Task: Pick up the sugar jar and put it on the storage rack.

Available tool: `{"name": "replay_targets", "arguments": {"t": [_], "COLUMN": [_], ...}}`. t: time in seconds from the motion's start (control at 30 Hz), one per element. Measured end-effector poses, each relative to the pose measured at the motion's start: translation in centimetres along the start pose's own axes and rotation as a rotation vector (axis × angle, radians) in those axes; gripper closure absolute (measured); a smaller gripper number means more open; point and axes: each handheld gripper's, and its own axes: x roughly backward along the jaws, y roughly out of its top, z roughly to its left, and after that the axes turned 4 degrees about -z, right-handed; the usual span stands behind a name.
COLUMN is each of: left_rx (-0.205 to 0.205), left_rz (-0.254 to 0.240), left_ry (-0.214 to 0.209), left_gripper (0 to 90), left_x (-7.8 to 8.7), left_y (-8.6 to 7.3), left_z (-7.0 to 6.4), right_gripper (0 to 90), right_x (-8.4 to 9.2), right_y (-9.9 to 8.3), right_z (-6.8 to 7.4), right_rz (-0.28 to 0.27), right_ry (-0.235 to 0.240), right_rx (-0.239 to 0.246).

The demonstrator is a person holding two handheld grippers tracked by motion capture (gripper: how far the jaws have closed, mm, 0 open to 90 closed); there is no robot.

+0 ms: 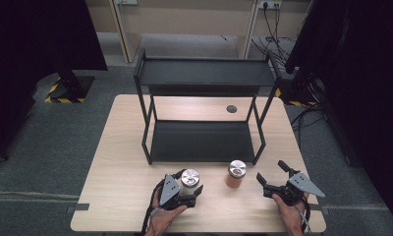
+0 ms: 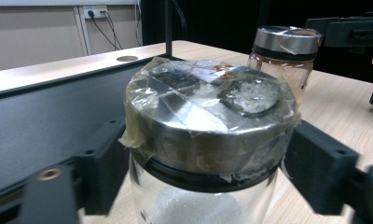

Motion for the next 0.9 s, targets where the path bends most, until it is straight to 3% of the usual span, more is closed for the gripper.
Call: {"name": "replay_targets", "arguments": {"t": [0.1,0.17,0.4,0.57,0.77,0.9], "left_rx": [-0.015,-0.004,-0.009,0.015,0.008,0.027], "left_rz": [0.014,0.021,0.018,0.020,0.013,0.009], "left_ry": [0.014,0.011,0.016,0.009,0.008,0.004], "left_gripper": [27.9,30.7,31.2,31.3,31.4,31.4], "left_x": [-0.1,-0.1,0.0,0.1,0.4,0.7], "left_y": [0.2,0.4,0.4,0.5,1.3,2.1], "left_z": [-0.2,0.0,-0.2,0.0,0.1,0.4], "right_gripper": [0.4,0.5,0.5,0.6,0.6,0.6], "right_x": [0.0,0.0,0.0,0.0,0.1,0.1], "right_y": [0.0,0.0,0.0,0.0,0.0,0.0], "right_z": [0.0,0.0,0.0,0.0,0.0,0.0], "right_rz": [0.000,0.000,-0.001,-0.003,-0.003,-0.003], "right_ry": [0.001,0.001,0.001,0.000,-0.001,-0.001], "right_rx": [0.000,0.000,0.000,-0.002,-0.002,-0.002]}}
